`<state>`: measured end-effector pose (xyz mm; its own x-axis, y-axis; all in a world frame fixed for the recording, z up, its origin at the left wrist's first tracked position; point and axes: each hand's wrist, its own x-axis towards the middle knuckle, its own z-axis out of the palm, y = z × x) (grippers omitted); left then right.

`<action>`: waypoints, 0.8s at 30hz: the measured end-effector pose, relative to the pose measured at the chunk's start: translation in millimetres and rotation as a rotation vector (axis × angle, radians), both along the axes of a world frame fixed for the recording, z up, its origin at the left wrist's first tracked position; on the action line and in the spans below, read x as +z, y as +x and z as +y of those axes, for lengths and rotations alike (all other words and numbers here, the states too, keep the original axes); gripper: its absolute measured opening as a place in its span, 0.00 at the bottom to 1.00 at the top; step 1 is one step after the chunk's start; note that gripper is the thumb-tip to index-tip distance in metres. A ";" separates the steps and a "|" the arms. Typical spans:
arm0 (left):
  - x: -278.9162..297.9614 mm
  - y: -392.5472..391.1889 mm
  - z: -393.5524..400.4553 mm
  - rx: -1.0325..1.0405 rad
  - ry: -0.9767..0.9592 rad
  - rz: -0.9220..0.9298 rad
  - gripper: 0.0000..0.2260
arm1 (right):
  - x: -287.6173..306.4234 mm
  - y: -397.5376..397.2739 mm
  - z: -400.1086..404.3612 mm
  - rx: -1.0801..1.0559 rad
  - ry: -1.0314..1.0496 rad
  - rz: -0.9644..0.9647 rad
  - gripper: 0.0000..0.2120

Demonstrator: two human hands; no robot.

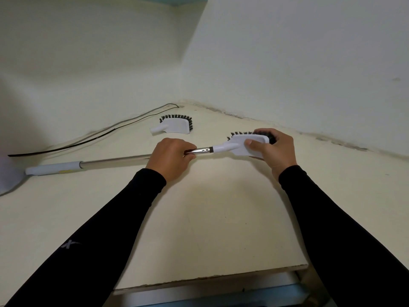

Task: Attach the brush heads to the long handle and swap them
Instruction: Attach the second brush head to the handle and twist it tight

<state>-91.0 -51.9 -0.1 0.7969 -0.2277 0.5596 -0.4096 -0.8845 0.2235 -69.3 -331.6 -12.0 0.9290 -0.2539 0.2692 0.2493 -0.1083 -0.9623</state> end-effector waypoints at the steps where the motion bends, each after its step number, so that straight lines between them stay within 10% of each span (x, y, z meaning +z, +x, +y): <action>1: -0.1 0.0 -0.9 0.010 -0.008 -0.012 0.04 | -0.2 0.2 0.0 -0.001 0.001 0.001 0.19; 24: 10.8 -6.0 5.5 -0.017 0.086 0.164 0.10 | 1.8 0.0 1.2 -0.023 -0.007 -0.043 0.15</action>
<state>-97.0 -46.3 10.8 0.8715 -0.2827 0.4006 -0.3886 -0.8966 0.2126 -69.3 -330.4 -10.2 0.9103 -0.2734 0.3109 0.2881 -0.1209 -0.9499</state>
